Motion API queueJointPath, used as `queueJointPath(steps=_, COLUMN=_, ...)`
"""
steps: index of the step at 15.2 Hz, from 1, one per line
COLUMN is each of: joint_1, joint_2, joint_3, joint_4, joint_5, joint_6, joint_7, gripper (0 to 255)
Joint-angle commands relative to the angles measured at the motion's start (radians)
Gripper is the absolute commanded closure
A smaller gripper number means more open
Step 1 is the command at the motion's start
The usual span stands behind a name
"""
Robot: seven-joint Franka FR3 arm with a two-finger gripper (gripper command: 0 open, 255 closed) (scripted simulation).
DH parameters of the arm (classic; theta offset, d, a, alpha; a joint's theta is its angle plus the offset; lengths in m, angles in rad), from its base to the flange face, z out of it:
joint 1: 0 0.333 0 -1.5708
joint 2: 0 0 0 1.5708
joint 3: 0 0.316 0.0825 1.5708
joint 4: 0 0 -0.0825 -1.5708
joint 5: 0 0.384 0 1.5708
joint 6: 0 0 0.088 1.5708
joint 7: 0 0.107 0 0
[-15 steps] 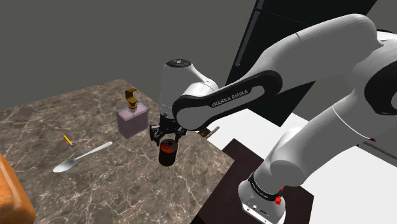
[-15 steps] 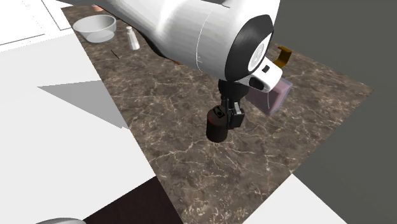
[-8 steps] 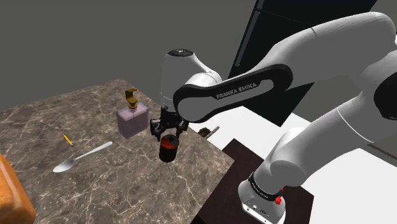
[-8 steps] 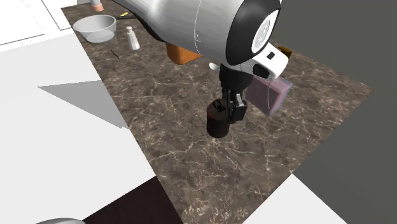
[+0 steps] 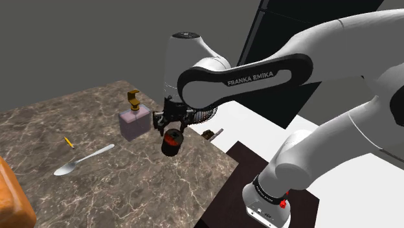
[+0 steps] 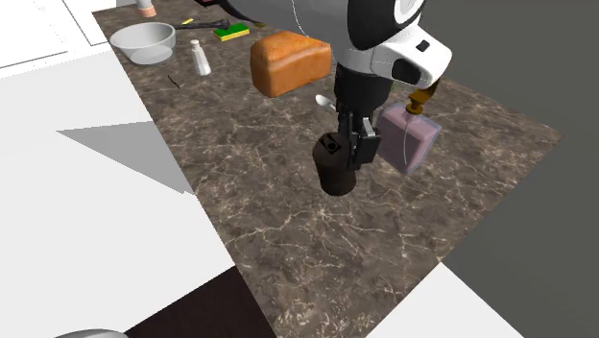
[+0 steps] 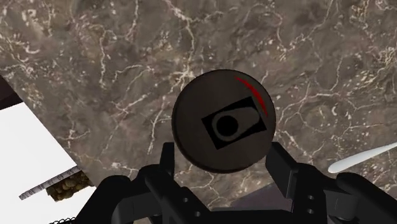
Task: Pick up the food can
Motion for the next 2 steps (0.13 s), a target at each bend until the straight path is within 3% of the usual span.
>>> queueJointPath(steps=1, joint_1=0.001, joint_2=-0.008, joint_3=-0.002, joint_4=0.008, joint_5=0.002, joint_6=-0.016, joint_7=0.000, gripper=255)
queueJointPath(steps=2, joint_1=0.001, joint_2=-0.008, joint_3=-0.002, joint_4=0.008, joint_5=0.002, joint_6=-0.016, joint_7=0.000, gripper=255)
